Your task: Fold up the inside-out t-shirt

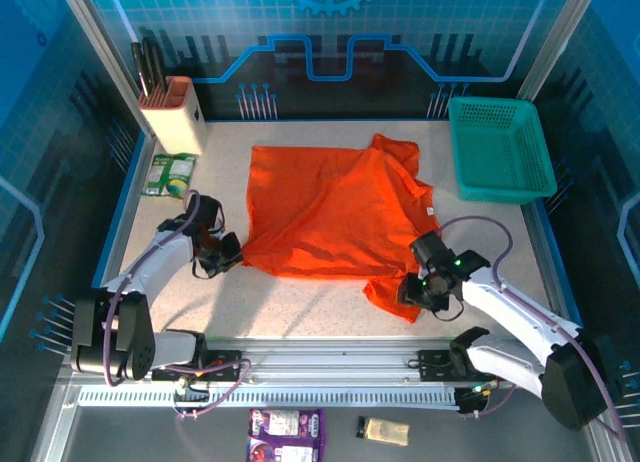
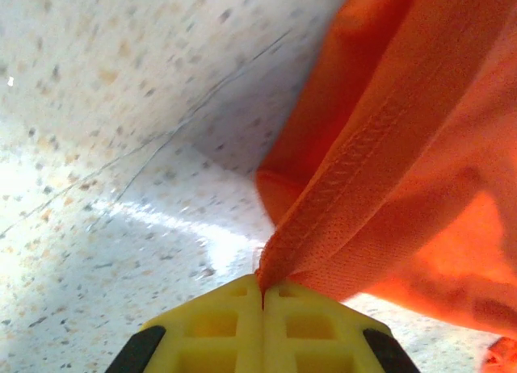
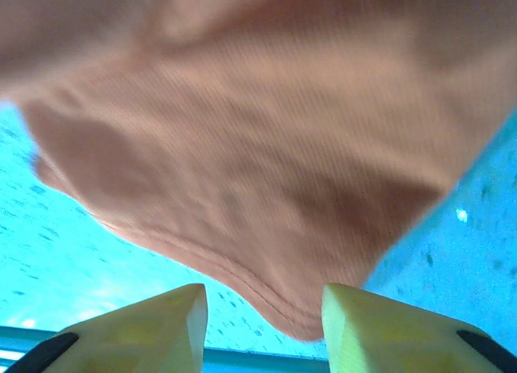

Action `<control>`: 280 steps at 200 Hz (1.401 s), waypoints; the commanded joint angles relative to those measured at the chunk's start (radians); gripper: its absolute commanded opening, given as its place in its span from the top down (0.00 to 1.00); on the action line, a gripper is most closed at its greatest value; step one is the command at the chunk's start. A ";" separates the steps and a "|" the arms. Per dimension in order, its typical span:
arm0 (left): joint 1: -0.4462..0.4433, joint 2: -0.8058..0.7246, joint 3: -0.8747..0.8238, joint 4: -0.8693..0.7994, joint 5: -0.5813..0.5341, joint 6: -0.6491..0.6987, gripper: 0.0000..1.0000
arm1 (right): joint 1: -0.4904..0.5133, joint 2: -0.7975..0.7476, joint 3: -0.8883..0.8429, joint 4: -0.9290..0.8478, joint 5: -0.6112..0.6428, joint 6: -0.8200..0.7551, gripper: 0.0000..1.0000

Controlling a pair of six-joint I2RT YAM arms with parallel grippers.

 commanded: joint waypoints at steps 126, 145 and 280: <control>0.005 -0.078 -0.008 0.001 -0.056 -0.052 1.00 | 0.067 0.006 -0.063 0.036 0.069 0.461 0.85; 0.005 -0.095 0.016 0.014 -0.043 -0.050 1.00 | 0.039 -0.050 -0.013 0.012 0.123 0.437 1.00; 0.138 -0.032 0.888 -0.126 0.267 0.125 1.00 | -0.333 -0.108 1.057 -0.137 0.423 -0.169 1.00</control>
